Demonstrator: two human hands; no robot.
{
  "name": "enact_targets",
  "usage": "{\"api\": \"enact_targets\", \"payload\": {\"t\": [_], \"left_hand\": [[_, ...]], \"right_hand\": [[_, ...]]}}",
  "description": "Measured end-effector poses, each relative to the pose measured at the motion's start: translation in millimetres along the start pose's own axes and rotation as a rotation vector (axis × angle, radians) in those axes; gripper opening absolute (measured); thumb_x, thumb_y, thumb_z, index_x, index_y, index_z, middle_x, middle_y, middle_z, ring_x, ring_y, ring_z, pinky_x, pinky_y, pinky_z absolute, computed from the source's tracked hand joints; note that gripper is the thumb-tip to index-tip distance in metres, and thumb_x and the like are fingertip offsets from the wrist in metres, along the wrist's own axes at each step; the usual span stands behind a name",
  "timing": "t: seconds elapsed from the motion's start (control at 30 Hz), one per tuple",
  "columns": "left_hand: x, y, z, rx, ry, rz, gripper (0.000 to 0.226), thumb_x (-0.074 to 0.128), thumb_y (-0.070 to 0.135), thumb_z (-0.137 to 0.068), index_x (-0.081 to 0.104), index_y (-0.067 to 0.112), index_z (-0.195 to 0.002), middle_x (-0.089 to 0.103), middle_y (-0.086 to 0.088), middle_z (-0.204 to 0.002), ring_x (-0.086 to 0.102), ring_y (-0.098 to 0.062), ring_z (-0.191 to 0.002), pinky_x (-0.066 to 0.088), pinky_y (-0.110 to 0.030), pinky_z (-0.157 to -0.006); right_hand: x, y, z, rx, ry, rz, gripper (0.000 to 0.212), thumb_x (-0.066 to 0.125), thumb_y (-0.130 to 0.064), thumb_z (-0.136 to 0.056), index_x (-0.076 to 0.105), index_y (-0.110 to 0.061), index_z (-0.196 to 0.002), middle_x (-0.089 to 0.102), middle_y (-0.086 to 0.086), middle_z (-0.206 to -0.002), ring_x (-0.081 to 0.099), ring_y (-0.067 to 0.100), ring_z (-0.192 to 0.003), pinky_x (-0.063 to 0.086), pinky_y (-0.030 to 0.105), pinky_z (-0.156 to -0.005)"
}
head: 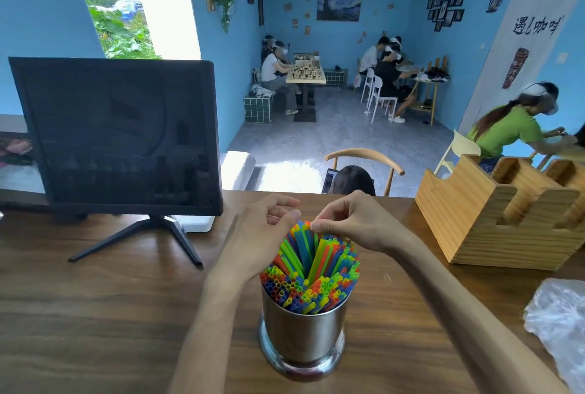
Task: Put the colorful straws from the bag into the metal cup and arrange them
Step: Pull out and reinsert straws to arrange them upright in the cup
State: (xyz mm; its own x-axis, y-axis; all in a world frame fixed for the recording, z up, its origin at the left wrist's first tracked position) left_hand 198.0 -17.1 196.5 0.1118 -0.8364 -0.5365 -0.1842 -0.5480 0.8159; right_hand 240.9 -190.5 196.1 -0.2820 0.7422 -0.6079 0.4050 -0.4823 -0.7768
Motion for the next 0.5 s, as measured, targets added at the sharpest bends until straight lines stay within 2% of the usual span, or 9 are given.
{"api": "enact_targets", "payload": {"t": [0.13, 0.3, 0.4, 0.5], "left_hand": [[2, 2, 0, 0.018, -0.008, -0.016, 0.016, 0.06, 0.042, -0.101, 0.066, 0.043, -0.115, 0.063, 0.028, -0.099, 0.058, 0.012, -0.092, 0.041, -0.004, -0.064], [7, 17, 1, 0.114, -0.038, -0.021, 0.022, 0.064, 0.052, -0.094, 0.067, 0.046, -0.115, 0.066, 0.03, -0.098, 0.052, 0.023, -0.098, 0.039, -0.007, -0.071], [16, 30, -3, 0.171, -0.078, -0.009, 0.021, 0.07, 0.053, -0.089, 0.074, 0.042, -0.107, 0.068, 0.027, -0.103, 0.054, 0.016, -0.104, 0.042, -0.011, -0.083], [20, 38, -5, 0.198, -0.11, 0.092, 0.017, 0.071, 0.053, -0.089, 0.079, 0.038, -0.094, 0.073, 0.024, -0.095, 0.063, 0.009, -0.098, 0.045, -0.019, -0.084]], "right_hand": [[-5, -15, -1, -0.082, 0.064, 0.099, 0.01, 0.078, -0.034, -0.089, 0.082, -0.025, -0.092, 0.077, -0.014, -0.081, 0.073, 0.002, -0.08, 0.056, 0.018, -0.07], [-30, -56, 4, -0.241, 0.237, 0.042, 0.008, 0.08, -0.018, -0.089, 0.081, -0.019, -0.097, 0.076, -0.017, -0.085, 0.072, -0.002, -0.084, 0.056, 0.016, -0.077], [-40, -81, 3, -0.303, 0.269, -0.041, 0.01, 0.08, -0.014, -0.088, 0.081, -0.012, -0.098, 0.078, -0.009, -0.085, 0.074, 0.004, -0.083, 0.059, 0.023, -0.078], [-40, -96, 4, -0.335, 0.26, -0.087, 0.013, 0.08, -0.014, -0.088, 0.08, -0.012, -0.101, 0.079, -0.004, -0.085, 0.076, 0.009, -0.084, 0.061, 0.028, -0.08]]}}
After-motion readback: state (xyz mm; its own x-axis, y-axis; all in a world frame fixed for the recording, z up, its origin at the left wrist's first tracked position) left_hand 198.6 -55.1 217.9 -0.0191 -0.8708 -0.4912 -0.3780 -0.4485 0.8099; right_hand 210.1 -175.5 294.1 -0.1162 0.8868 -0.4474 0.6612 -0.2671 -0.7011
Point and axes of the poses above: each hand's wrist, its own z-axis away from the middle knuckle, its own x-axis out of the palm, y = z × x, the point moved 9 cm from there along -z, towards the middle knuckle
